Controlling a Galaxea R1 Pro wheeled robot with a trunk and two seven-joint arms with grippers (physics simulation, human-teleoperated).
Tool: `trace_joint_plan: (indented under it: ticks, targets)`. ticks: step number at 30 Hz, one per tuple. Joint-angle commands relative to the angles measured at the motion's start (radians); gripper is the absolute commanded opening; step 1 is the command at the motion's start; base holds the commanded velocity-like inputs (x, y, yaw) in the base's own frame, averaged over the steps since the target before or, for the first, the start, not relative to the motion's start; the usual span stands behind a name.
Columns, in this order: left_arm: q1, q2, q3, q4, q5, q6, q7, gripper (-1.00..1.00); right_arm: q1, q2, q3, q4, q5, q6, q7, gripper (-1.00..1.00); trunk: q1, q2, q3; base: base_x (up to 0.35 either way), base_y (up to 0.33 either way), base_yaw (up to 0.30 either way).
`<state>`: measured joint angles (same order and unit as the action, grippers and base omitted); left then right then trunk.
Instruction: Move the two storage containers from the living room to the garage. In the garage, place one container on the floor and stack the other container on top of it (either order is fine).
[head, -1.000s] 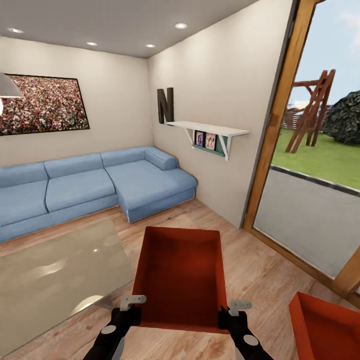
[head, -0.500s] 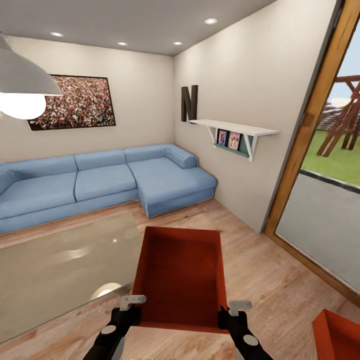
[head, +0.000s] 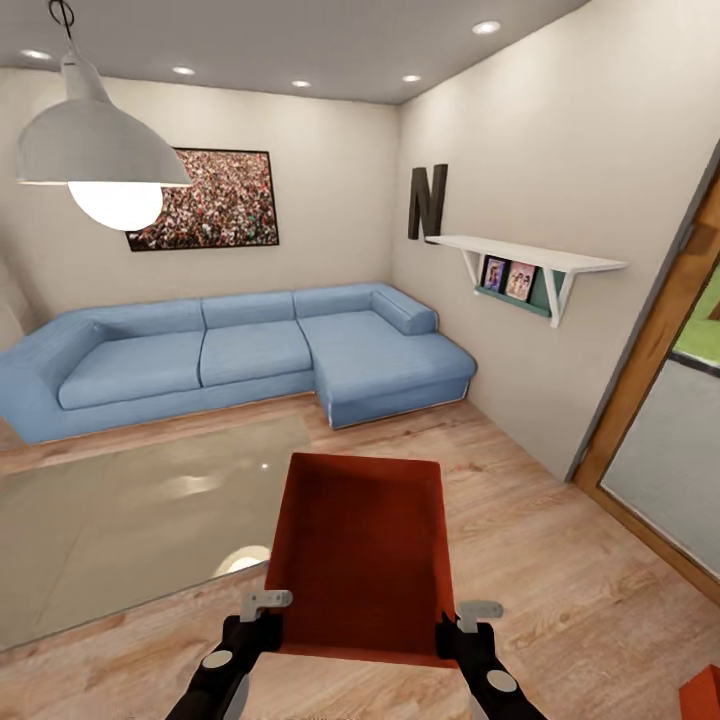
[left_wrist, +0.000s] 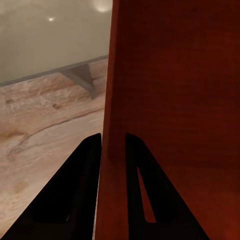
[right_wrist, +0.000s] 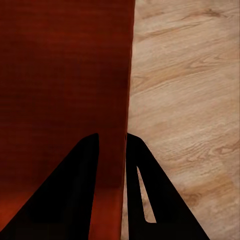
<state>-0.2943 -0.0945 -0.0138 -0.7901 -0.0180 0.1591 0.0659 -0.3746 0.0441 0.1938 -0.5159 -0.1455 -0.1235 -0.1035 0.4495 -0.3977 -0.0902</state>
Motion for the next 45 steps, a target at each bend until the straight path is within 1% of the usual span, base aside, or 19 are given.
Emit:
trace_joint_plan:
  ticks: [1, 10, 13, 14, 17, 26, 34, 41, 45]
  targets:
    - [0.0, 0.006, 0.006, 0.0, -0.007, 0.007, 0.011, -1.0, -0.002, -0.012, -0.002, -0.002, -0.007, -0.069, -0.007, -1.0, 0.001, -0.002, -0.003, 0.0, 0.0, 0.279]
    - [0.0, 0.007, 0.006, 0.0, -0.005, 0.007, 0.011, -1.0, -0.002, -0.013, -0.002, -0.002, -0.007, -0.067, -0.006, -1.0, 0.001, -0.002, -0.012, 0.0, 0.0, 0.227]
    - [0.0, 0.006, 0.006, -0.001, -0.005, 0.004, 0.013, -1.0, -0.001, -0.02, -0.002, -0.001, -0.005, -0.065, -0.007, -1.0, 0.001, -0.002, -0.016, 0.0, 0.0, 0.177]
    - [0.0, 0.006, 0.006, -0.003, -0.005, 0.002, 0.012, -1.0, -0.001, -0.028, -0.002, -0.002, -0.005, -0.064, -0.001, -1.0, 0.001, -0.002, -0.017, 0.0, 0.0, 0.185]
    - [0.0, 0.006, 0.006, -0.003, -0.005, 0.002, 0.011, -1.0, -0.002, -0.029, -0.001, -0.002, -0.004, -0.064, 0.0, -1.0, 0.001, -0.002, -0.02, 0.0, 0.0, 0.18]
    - [0.0, 0.006, 0.006, -0.003, -0.005, 0.003, 0.011, -1.0, -0.002, -0.029, 0.0, -0.003, -0.003, -0.065, -0.002, -1.0, 0.001, -0.002, -0.022, 0.0, 0.0, 0.071]
    - [0.0, 0.001, 0.006, -0.003, -0.006, 0.006, 0.012, -1.0, -0.002, -0.027, 0.006, -0.003, -0.003, -0.065, -0.007, -1.0, 0.001, -0.002, -0.023, 0.0, 0.0, 0.276]
    - [0.0, 0.006, 0.006, -0.003, -0.007, 0.004, 0.012, -1.0, -0.002, -0.027, 0.005, -0.003, -0.003, -0.065, -0.008, -1.0, 0.001, -0.002, -0.024, 0.0, 0.0, 0.299]
    - [0.0, 0.006, 0.006, -0.003, -0.006, 0.006, 0.011, -1.0, -0.002, -0.027, 0.003, -0.002, -0.005, -0.065, -0.008, -1.0, 0.001, -0.002, -0.025, 0.0, 0.205, 0.3]
